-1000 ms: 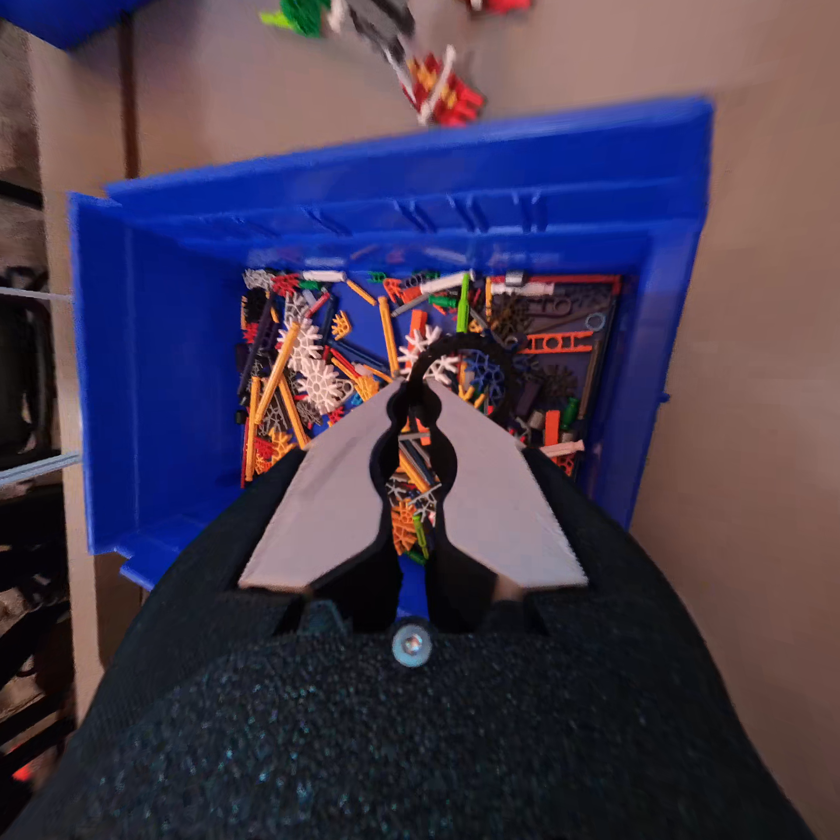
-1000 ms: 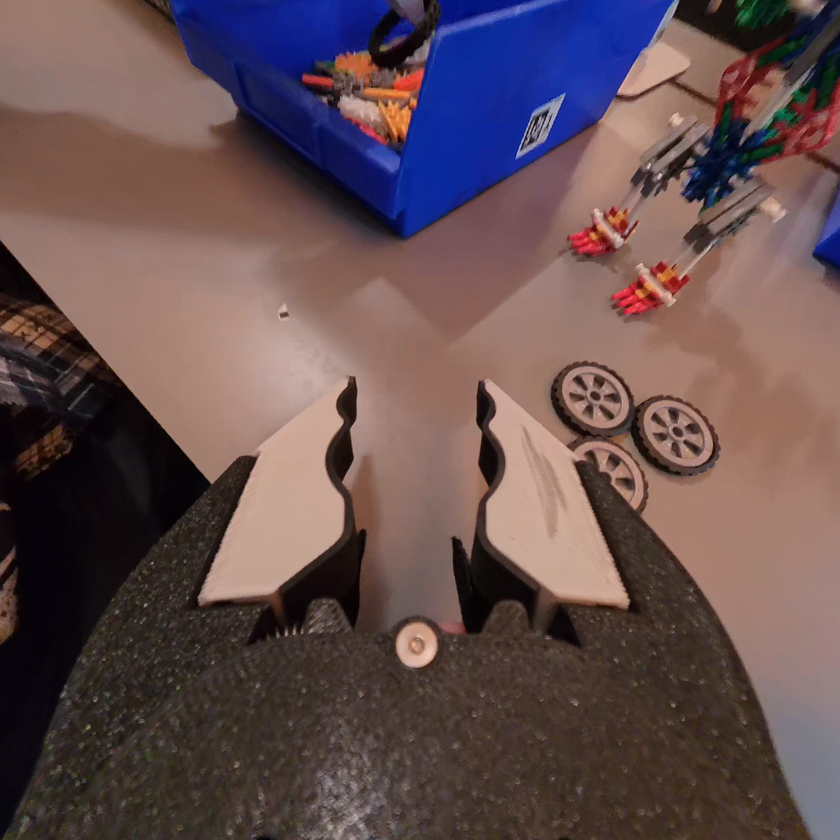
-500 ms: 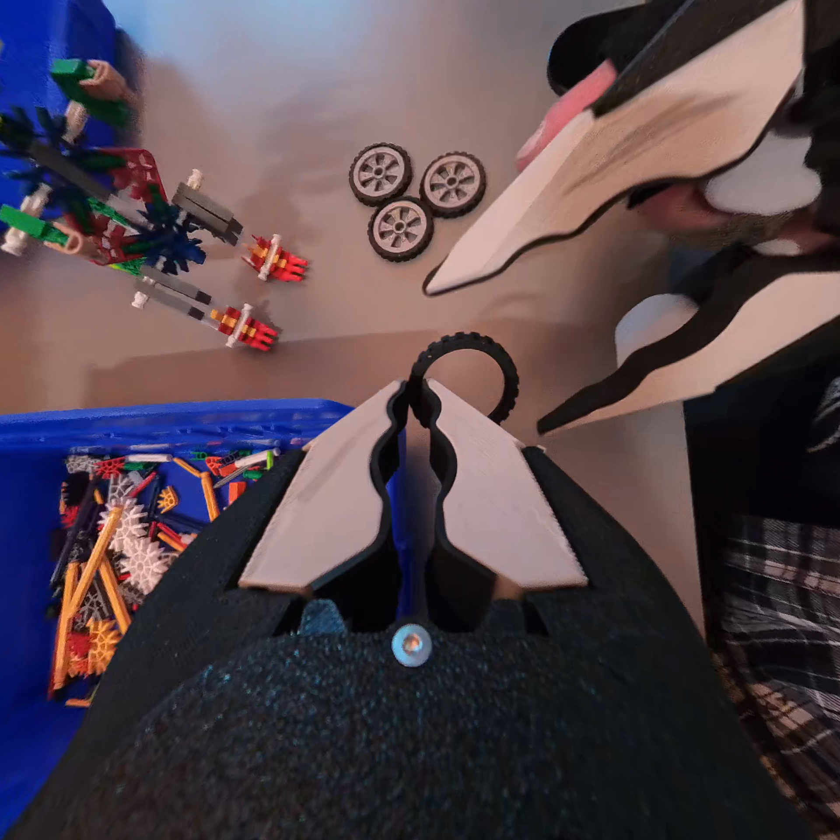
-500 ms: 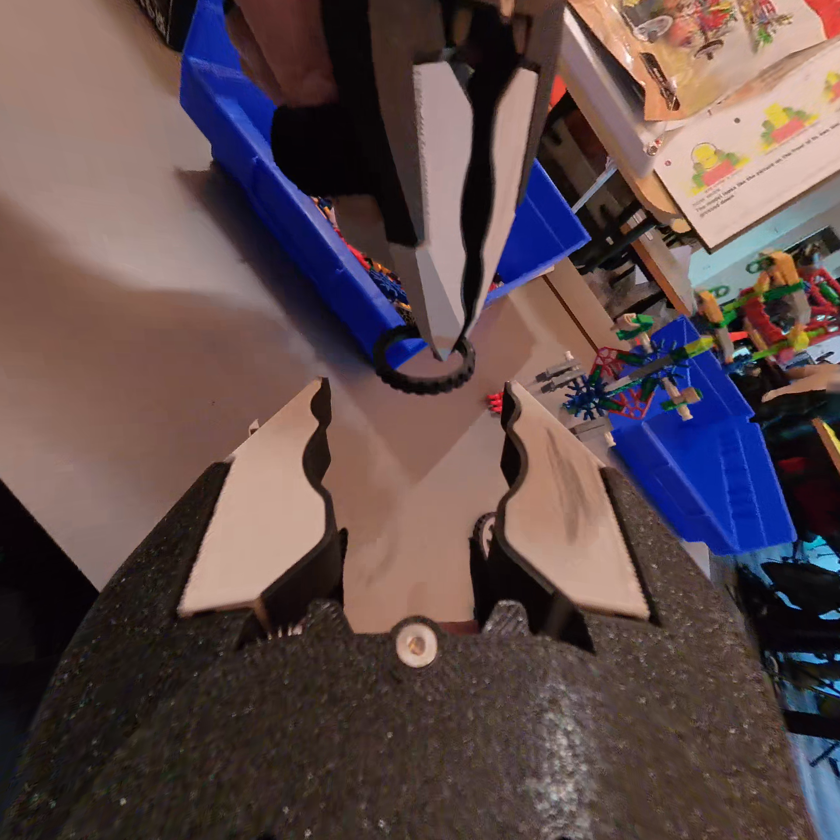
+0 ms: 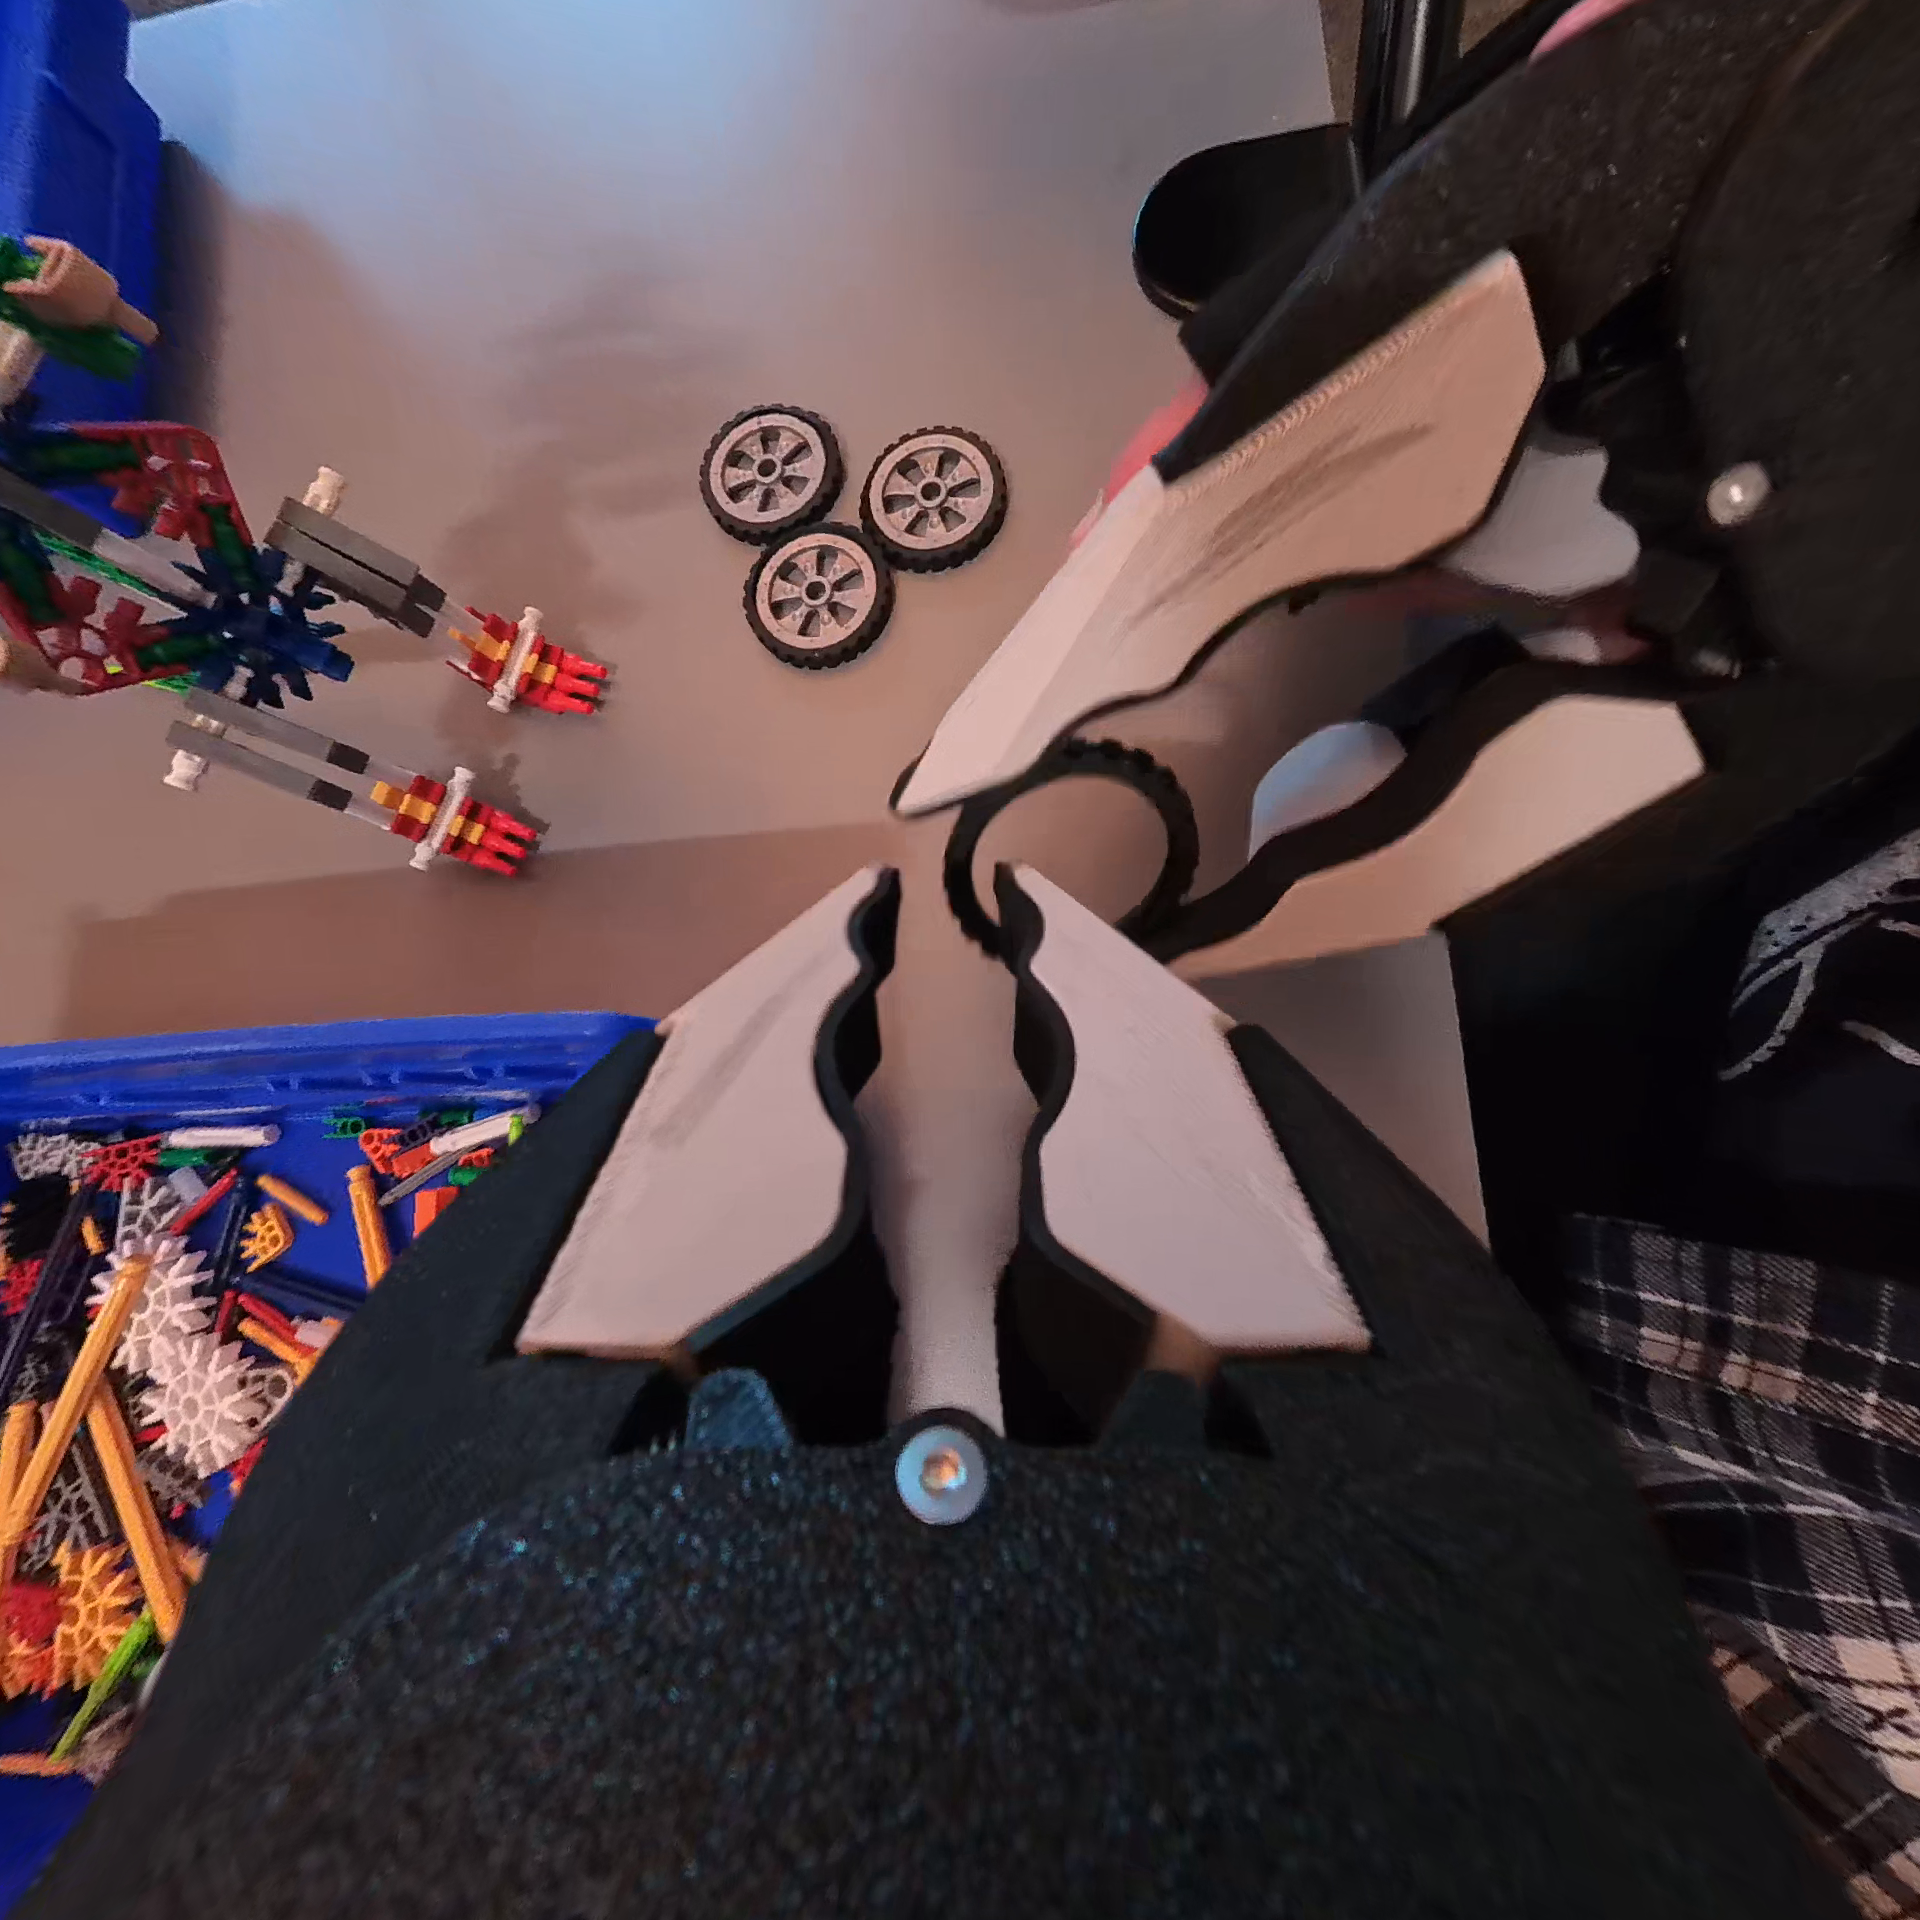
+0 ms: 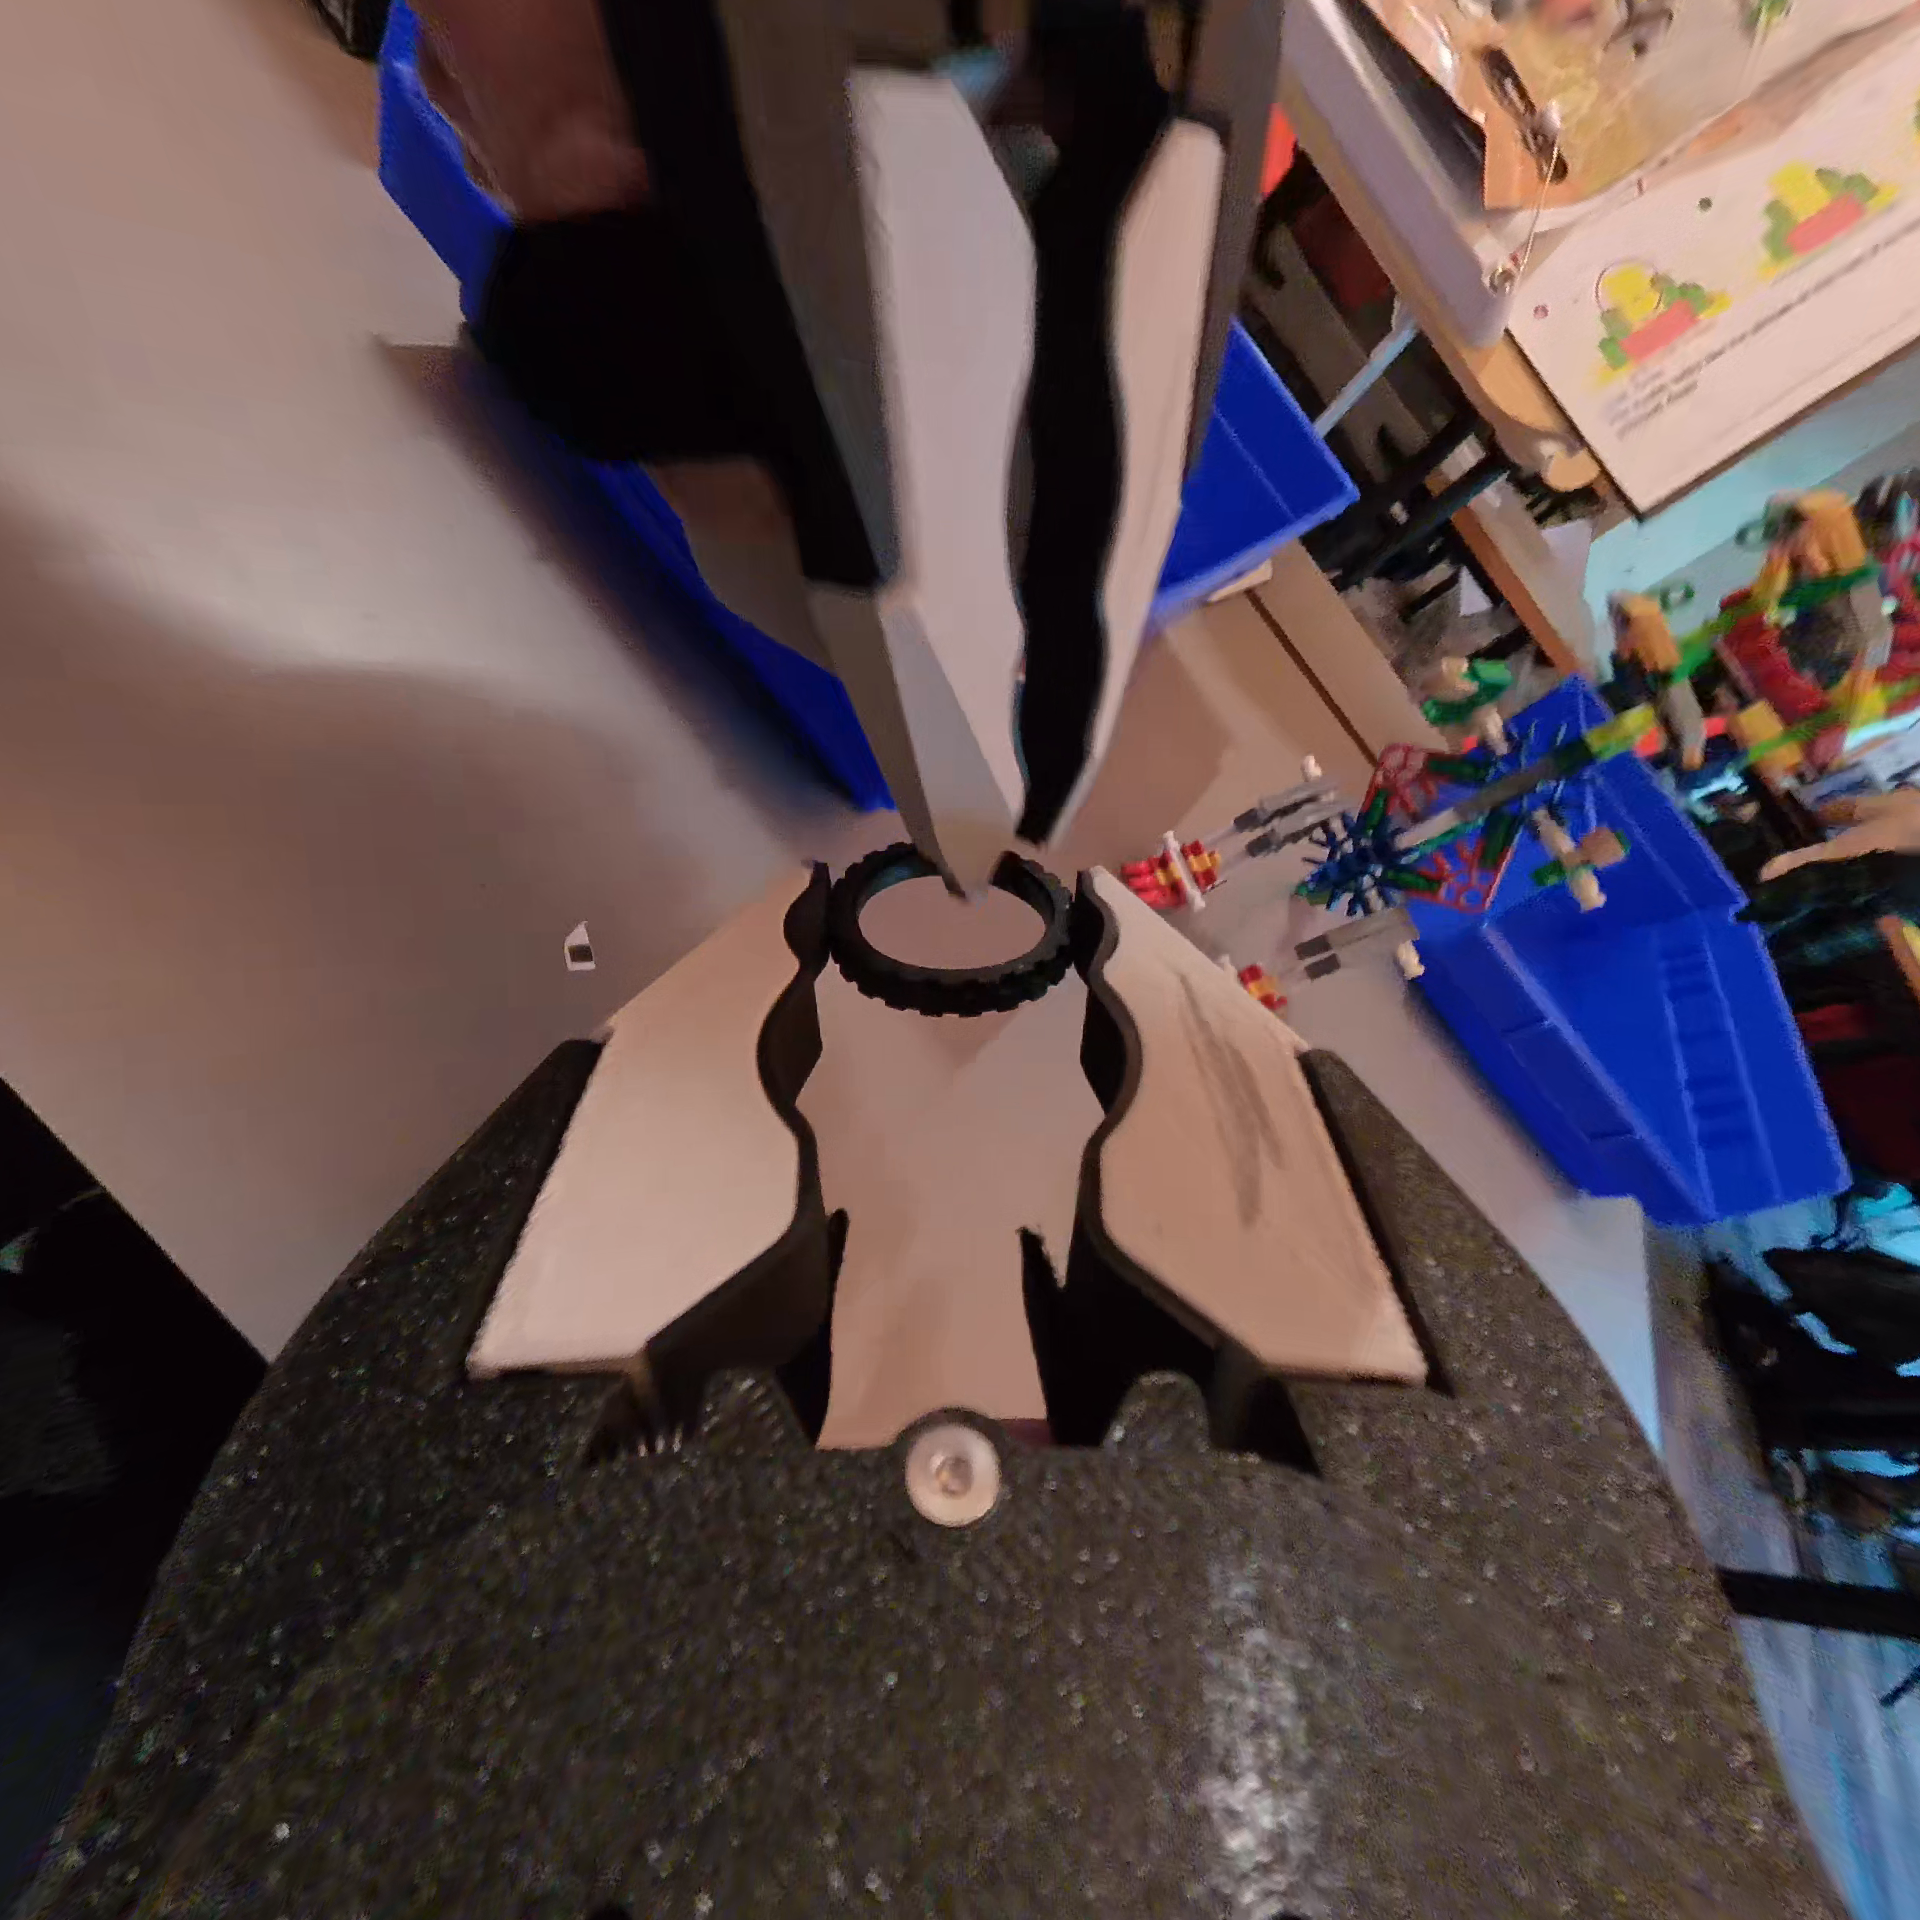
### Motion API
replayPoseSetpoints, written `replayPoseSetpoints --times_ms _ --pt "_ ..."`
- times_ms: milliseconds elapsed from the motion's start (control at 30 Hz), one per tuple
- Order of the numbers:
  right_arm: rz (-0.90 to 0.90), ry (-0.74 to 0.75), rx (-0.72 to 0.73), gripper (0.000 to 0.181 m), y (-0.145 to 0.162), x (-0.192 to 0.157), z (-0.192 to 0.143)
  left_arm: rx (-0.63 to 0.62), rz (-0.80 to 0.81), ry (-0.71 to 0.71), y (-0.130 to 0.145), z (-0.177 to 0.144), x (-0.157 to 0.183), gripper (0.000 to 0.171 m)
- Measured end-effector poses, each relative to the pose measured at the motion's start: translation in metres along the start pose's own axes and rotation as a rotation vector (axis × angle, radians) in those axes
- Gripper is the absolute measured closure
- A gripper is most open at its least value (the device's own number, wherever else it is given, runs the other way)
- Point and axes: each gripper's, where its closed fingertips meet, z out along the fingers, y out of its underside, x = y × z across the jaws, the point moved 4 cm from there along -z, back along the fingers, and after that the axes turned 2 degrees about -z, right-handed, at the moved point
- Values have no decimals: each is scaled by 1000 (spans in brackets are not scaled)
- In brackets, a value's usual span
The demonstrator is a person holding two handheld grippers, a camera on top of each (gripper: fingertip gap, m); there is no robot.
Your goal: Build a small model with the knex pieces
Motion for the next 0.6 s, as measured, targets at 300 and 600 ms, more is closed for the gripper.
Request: replayPoseSetpoints --times_ms 300,600 --pt "183 -175 -223 133 59 -14 6 -143 -36 -330 43 -85 -83 151" --pt "375 -316 -255 131 66 -21 10 -533 -113 -342 116 -92 -160 129"
